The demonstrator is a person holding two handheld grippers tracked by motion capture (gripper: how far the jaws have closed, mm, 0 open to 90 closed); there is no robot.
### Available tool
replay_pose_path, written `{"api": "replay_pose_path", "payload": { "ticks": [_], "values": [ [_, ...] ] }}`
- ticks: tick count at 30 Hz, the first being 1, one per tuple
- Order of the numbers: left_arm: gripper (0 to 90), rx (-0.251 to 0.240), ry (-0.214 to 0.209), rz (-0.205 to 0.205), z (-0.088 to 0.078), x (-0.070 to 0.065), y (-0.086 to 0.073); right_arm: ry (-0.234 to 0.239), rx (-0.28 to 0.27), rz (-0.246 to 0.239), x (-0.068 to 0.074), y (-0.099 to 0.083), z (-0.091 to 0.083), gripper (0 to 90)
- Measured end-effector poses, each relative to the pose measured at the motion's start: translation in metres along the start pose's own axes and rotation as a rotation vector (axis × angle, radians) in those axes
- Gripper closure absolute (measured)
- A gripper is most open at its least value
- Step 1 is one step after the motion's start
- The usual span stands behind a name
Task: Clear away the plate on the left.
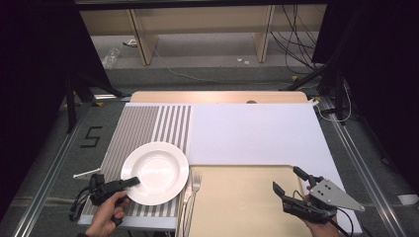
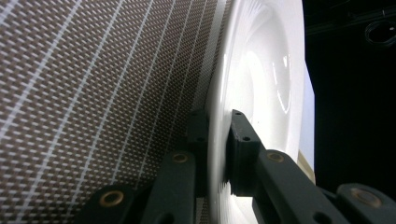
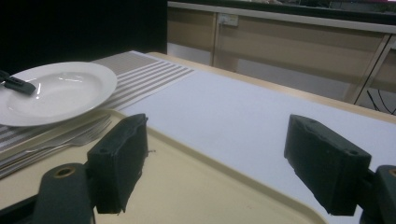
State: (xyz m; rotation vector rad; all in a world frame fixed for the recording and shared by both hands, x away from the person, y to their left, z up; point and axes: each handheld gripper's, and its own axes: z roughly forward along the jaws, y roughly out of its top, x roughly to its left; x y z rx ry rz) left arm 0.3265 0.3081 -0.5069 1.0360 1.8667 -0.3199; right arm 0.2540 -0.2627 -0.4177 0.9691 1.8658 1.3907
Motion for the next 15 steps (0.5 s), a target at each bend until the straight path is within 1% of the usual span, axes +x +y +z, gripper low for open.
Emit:
{"api": "replay_pose_path", "payload": {
  "ticks": [2, 3, 4, 7, 8, 9, 10, 13, 15],
  "values": [
    [81.1, 0.006, -0.006, 0.004, -0.0004, 0.0001, 0.0000, -0.001, -0.003, 0.000, 0.0001, -0.0001, 0.0002, 22.4],
    [81.2, 0.000, -0.014, -0.003, -0.0003, -0.0004, 0.0001, -0.002, -0.004, 0.002, 0.0001, -0.0001, 0.0002, 22.4],
    [81.2, 0.004, -0.019, 0.002, -0.0008, -0.0002, 0.0002, -0.002, 0.002, 0.003, -0.0001, 0.0002, -0.0005, 22.4],
    [81.3, -0.004, -0.035, -0.008, -0.0018, -0.0010, 0.0006, -0.003, 0.007, 0.005, -0.0004, 0.0003, -0.0011, 22.4],
    [81.3, -0.001, -0.039, -0.005, -0.0024, -0.0008, 0.0010, -0.003, 0.007, 0.006, -0.0005, 0.0003, -0.0010, 22.4],
    [81.2, -0.009, -0.046, -0.013, -0.0026, -0.0015, 0.0010, -0.002, 0.007, 0.006, -0.0005, 0.0003, -0.0010, 22.4],
    [81.1, -0.004, -0.053, -0.010, -0.0033, -0.0014, 0.0009, -0.002, 0.007, 0.006, -0.0006, 0.0003, -0.0010, 22.4],
    [81.1, -0.001, -0.096, -0.011, -0.0042, -0.0032, 0.0004, -0.001, -0.001, 0.009, -0.0006, 0.0003, -0.0005, 22.4],
    [81.3, 0.001, -0.127, -0.024, -0.0041, -0.0058, -0.0010, -0.002, -0.004, 0.011, -0.0008, 0.0001, -0.0002, 22.3]
  ]
}}
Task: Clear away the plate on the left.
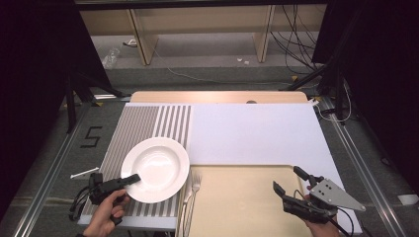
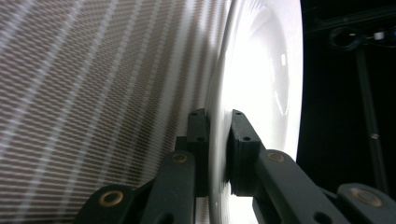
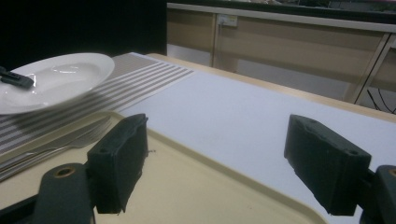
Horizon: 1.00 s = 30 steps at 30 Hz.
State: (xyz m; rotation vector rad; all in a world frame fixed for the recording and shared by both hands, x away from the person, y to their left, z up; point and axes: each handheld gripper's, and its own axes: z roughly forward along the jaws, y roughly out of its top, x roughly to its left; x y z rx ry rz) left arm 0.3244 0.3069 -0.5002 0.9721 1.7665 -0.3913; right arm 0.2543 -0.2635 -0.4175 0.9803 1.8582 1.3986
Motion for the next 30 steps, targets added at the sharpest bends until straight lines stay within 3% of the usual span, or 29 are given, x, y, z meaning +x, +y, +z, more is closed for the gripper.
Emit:
{"api": "replay_pose_path", "payload": {
  "ticks": [5, 8, 12, 14, 21, 30],
  "values": [
    [81.3, 0.014, -0.040, 0.008, 0.001, -0.006, -0.003, -0.001, -0.002, 0.005, -0.001, 0.000, 0.000, 22.3],
    [81.2, 0.014, -0.036, 0.052, 0.001, -0.015, -0.006, -0.001, -0.003, 0.008, -0.001, 0.000, 0.000, 22.3],
    [81.2, 0.045, -0.070, 0.075, 0.002, -0.022, -0.011, -0.002, -0.001, 0.011, -0.001, 0.000, 0.000, 22.3],
    [81.4, 0.045, -0.075, 0.105, 0.003, -0.029, -0.015, -0.002, -0.003, 0.012, -0.002, 0.000, 0.000, 22.3],
    [81.3, 0.081, -0.109, 0.134, 0.007, -0.043, -0.026, -0.004, -0.005, 0.012, -0.003, -0.001, 0.000, 22.3],
    [81.2, 0.127, -0.115, 0.198, 0.016, -0.059, -0.043, -0.008, -0.007, 0.019, -0.004, 0.000, 0.000, 22.3]
  ]
}}
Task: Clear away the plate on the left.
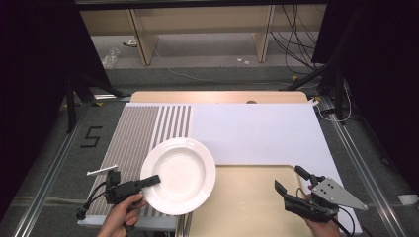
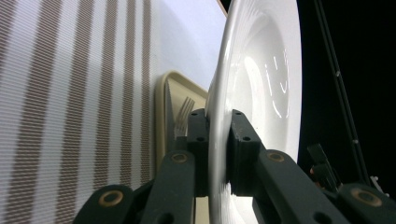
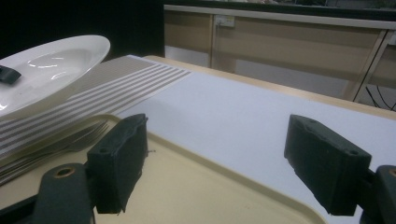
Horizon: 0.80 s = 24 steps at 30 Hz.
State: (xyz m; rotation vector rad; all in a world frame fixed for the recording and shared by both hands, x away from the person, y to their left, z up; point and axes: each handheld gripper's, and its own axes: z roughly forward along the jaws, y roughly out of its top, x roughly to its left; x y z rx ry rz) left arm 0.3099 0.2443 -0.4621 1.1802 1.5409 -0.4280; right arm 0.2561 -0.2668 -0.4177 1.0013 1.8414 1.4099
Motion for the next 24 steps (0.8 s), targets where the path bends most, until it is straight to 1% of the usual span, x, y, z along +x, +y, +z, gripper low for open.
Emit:
{"api": "replay_pose_path", "payload": {
  "ticks": [3, 6, 8, 15, 19, 22, 24],
  "values": [
    [81.3, 0.022, -0.008, 0.008, 0.006, -0.006, -0.006, -0.001, 0.000, 0.001, 0.000, 0.000, 0.000, 22.3],
    [81.2, 0.057, -0.019, 0.018, 0.015, -0.011, -0.011, -0.002, -0.001, 0.001, 0.000, 0.000, 0.000, 22.3],
    [81.2, 0.074, -0.017, 0.038, 0.020, -0.015, -0.015, -0.003, -0.004, 0.004, 0.000, 0.000, 0.000, 22.3],
    [81.2, 0.135, -0.033, 0.059, 0.038, -0.026, -0.025, -0.003, -0.004, 0.004, -0.001, 0.001, -0.001, 22.3],
    [81.3, 0.150, -0.028, 0.077, 0.045, -0.029, -0.028, -0.005, -0.004, 0.004, -0.001, 0.001, -0.001, 22.3],
    [81.2, 0.166, -0.029, 0.065, 0.050, -0.029, -0.030, -0.006, -0.005, 0.003, -0.001, 0.001, -0.001, 22.3],
    [81.2, 0.172, -0.023, 0.072, 0.053, -0.030, -0.031, -0.005, -0.005, 0.003, -0.001, 0.001, -0.001, 22.3]
  ]
}}
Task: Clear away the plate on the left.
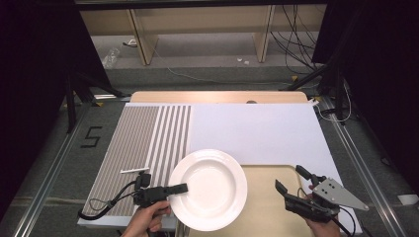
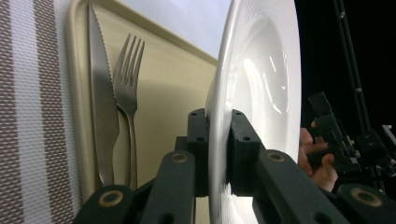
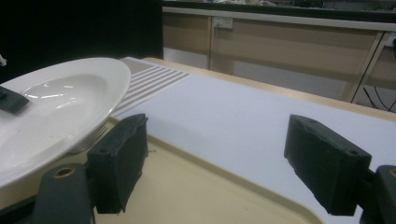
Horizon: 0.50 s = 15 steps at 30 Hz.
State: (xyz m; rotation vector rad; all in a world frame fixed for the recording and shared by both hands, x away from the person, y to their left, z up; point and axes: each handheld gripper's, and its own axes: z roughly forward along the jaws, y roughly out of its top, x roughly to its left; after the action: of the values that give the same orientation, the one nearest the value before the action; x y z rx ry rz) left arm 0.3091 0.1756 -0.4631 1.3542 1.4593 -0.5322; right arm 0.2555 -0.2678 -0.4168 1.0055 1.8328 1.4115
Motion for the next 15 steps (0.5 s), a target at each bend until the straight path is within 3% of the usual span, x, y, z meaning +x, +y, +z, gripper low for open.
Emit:
{"api": "replay_pose_path", "payload": {
  "ticks": [3, 7, 11, 15],
  "values": [
    [81.0, 0.015, 0.009, 0.023, 0.006, -0.004, -0.001, -0.001, 0.002, 0.000, 0.000, 0.000, 0.000, 22.3],
    [81.2, 0.049, -0.013, 0.013, 0.017, -0.006, -0.003, 0.000, 0.000, 0.000, 0.000, 0.000, 0.000, 22.3],
    [80.7, 0.071, -0.001, 0.048, 0.027, -0.013, -0.005, 0.000, -0.003, -0.001, 0.000, 0.000, 0.000, 22.3],
    [80.4, 0.091, -0.002, 0.053, 0.036, -0.016, -0.007, 0.000, -0.008, 0.000, 0.000, 0.000, 0.000, 22.3]
  ]
}}
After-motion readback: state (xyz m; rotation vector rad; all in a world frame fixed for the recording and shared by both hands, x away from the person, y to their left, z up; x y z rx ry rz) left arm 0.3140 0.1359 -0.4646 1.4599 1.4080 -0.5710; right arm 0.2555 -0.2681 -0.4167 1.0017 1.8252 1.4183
